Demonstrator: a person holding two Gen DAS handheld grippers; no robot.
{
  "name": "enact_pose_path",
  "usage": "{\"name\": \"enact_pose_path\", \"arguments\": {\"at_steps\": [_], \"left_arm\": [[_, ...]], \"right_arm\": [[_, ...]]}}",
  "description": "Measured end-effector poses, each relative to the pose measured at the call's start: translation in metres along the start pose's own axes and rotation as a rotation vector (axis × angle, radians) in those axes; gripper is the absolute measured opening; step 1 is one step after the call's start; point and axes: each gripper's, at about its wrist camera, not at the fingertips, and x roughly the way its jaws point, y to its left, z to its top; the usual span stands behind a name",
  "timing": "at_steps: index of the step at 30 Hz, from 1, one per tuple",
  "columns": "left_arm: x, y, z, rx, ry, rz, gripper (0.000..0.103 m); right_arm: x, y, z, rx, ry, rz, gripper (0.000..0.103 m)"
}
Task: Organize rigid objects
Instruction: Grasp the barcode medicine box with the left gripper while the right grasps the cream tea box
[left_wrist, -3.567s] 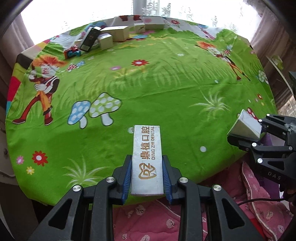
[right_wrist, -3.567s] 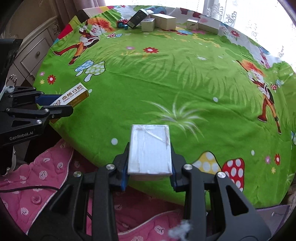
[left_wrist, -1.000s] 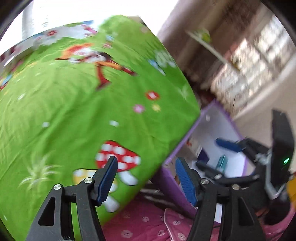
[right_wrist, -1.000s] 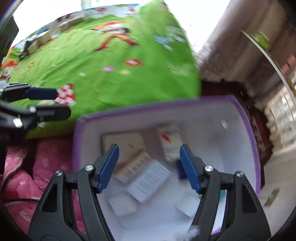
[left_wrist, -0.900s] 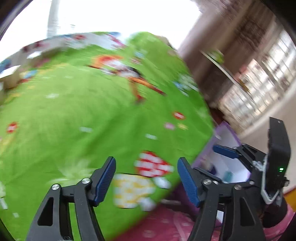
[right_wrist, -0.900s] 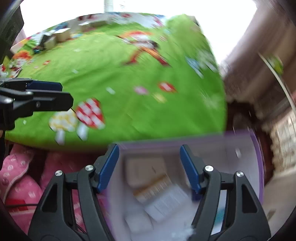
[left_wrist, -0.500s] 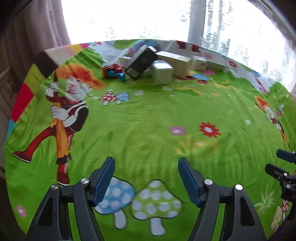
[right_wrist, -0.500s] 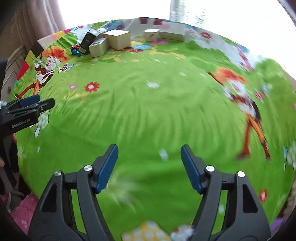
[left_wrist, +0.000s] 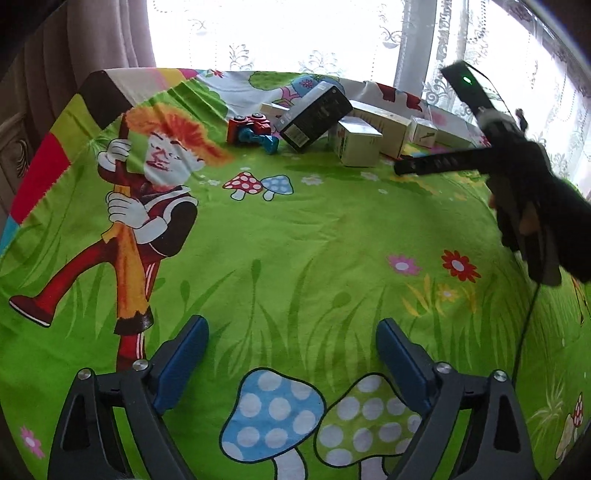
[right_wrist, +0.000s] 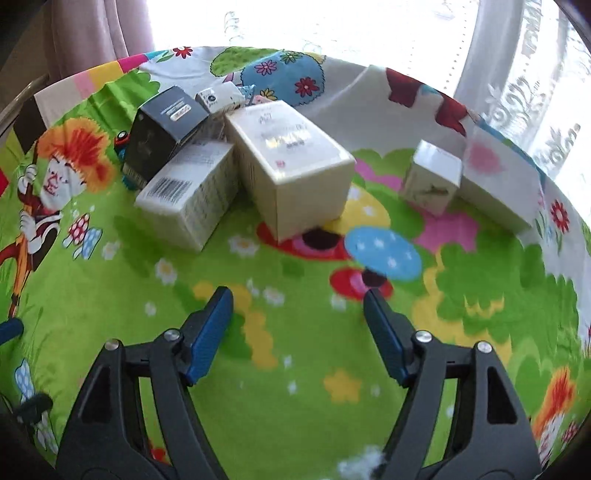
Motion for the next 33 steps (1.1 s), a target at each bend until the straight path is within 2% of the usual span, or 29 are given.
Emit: {"name": "enact_pose_path", "arguments": {"at_steps": [5, 8, 9, 11, 16, 21, 25, 27, 29, 30, 31, 33], "left_arm": [[0.003, -0.004, 0.001, 0.019, 0.014, 0.001, 0.101], [0.003, -0.005, 0.001, 0.024, 0.019, 0.001, 0.103], [0.003, -0.005, 0.001, 0.024, 0.02, 0.002, 0.103], [0.003, -0.006, 0.002, 0.025, 0.022, 0.002, 0.103], [0.009, -0.006, 0.013, 0.015, 0.051, 0.002, 0.103], [0.043, -0.022, 0.07, -0.056, 0.089, -0.055, 0.103], [0.085, -0.06, 0.135, 0.003, 0.021, 0.029, 0.103], [0.105, -0.075, 0.165, 0.028, -0.009, 0.086, 0.101], [0.122, -0.086, 0.188, 0.038, -0.012, 0.126, 0.09], [0.128, -0.089, 0.193, 0.038, 0.003, 0.102, 0.063], [0.132, -0.092, 0.194, 0.038, 0.039, 0.079, 0.043], [0.121, -0.096, 0.182, 0.032, 0.043, -0.013, 0.041]], "right_arm": [[0.036, -0.003, 0.049, -0.041, 0.016, 0.015, 0.077], [0.045, -0.004, 0.059, -0.045, 0.021, 0.051, 0.078], [0.044, -0.004, 0.057, -0.039, 0.019, 0.069, 0.074], [0.033, -0.001, 0.045, -0.043, -0.012, 0.1, 0.056], [-0.018, 0.013, -0.021, -0.053, -0.018, 0.04, 0.056], [-0.069, 0.01, -0.1, 0.045, -0.03, -0.001, 0.056], [-0.092, 0.008, -0.128, 0.132, -0.054, -0.021, 0.057], [-0.098, 0.014, -0.135, 0.123, -0.064, -0.037, 0.057], [-0.099, 0.016, -0.136, 0.132, -0.065, -0.041, 0.057], [-0.099, 0.016, -0.136, 0.133, -0.065, -0.041, 0.057], [-0.099, 0.014, -0.136, 0.136, -0.065, -0.037, 0.057], [-0.098, 0.014, -0.136, 0.143, -0.066, -0.032, 0.057]]}}
